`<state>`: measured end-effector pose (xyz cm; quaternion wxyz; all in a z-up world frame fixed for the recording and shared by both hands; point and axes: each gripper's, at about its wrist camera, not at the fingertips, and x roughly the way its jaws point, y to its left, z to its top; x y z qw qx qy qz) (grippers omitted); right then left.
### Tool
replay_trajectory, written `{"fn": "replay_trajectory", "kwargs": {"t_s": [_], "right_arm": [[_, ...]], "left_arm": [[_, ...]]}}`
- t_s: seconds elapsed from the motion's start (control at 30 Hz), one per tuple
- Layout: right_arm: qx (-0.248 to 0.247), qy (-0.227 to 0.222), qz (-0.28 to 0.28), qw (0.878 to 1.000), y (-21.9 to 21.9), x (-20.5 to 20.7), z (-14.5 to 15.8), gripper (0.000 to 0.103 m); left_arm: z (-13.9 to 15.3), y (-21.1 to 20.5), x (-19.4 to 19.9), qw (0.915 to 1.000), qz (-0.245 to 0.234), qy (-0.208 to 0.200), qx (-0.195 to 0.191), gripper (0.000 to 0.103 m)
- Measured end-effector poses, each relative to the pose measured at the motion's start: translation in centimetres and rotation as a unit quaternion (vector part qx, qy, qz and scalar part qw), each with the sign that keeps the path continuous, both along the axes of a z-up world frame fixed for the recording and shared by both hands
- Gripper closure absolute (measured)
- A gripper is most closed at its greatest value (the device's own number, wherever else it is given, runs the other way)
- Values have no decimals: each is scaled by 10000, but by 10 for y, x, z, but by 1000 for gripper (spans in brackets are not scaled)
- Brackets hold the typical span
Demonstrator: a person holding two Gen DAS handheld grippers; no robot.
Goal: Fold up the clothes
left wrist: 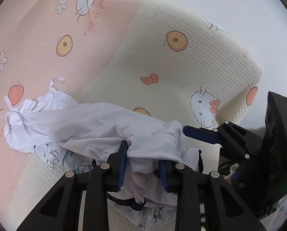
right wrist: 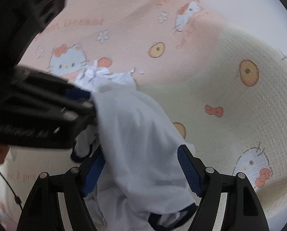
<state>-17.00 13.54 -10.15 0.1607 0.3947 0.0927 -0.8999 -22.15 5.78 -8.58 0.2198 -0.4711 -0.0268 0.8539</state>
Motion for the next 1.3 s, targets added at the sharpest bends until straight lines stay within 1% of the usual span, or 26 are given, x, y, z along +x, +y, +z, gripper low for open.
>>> {"fn": "replay_trajectory", "kwargs": {"t_s": [0.03,0.07,0.1,0.13,0.17,0.2,0.23,0.27,0.3,0.33,0.37,0.4,0.47,0.53,0.67,0.8,0.83,0.87,0.97,1.0,1.1,1.3], "right_arm": [[-36,0,-38,10000,1,-3,0,37],[-55,-27,-55,10000,1,-6,-1,47],[-71,-61,-76,9999,1,-10,-1,63],[-80,-115,-110,9998,2,-14,-3,70],[-89,-169,-144,9997,2,-17,-4,81],[-111,-221,-185,9995,3,-21,-6,87],[-197,-274,-246,9991,5,-24,-6,89],[-337,-326,-299,9985,9,-27,-5,91],[-424,-338,-340,9979,12,-28,-5,91],[-500,-347,-429,9972,17,-31,-5,91],[-561,-360,-520,9964,22,-33,-5,92],[-574,-385,-618,9957,26,-34,-6,92],[-654,-451,-826,9934,35,-36,-7,92],[-803,-552,-997,9902,46,-40,-9,93],[-872,-539,-1095,9887,54,-41,-6,93],[-782,-518,-1125,9892,57,-38,-5,93],[-750,-515,-1135,9894,58,-38,-5,93],[-725,-513,-1150,9894,59,-37,-5,93],[-730,-519,-1251,9881,66,-36,-7,93],[-772,-533,-1290,9872,70,-35,-7,93],[-844,-525,-1424,9848,79,-33,-8,93],[-896,-688,-1766,9778,98,-36,-14,93]], "left_arm": [[-1,-1,0,10000,-19,-27,20,77],[-1,-1,0,10000,-38,-54,39,77],[-2,-2,0,9999,-58,-80,58,77],[-2,-2,0,9999,-59,-82,-9,77],[-3,-2,1,9999,-59,-82,-84,77],[-3,-2,2,9998,-59,-82,-158,77],[-4,-2,2,9997,-59,-82,-233,74],[-4,-3,3,9995,-59,-82,-308,64],[-5,-3,4,9992,-59,-82,-382,56],[-4,-2,6,9985,-13,-9,-538,39],[-3,0,9,9976,11,124,-681,33],[-2,1,13,9963,33,261,-823,33],[-5,4,17,9960,-69,247,-859,33],[-11,6,15,9955,-28,220,-925,33],[-23,9,11,9942,67,166,-1061,33],[-35,13,7,9926,162,111,-1196,34],[-34,14,6,9929,167,129,-1167,44],[-32,15,4,9933,172,150,-1133,64],[-27,18,0,9943,185,213,-1030,85],[-25,20,-2,9946,189,234,-995,87],[-20,23,-7,9954,202,297,-891,88],[-8,48,-28,9965,76,375,-747,92]]}}
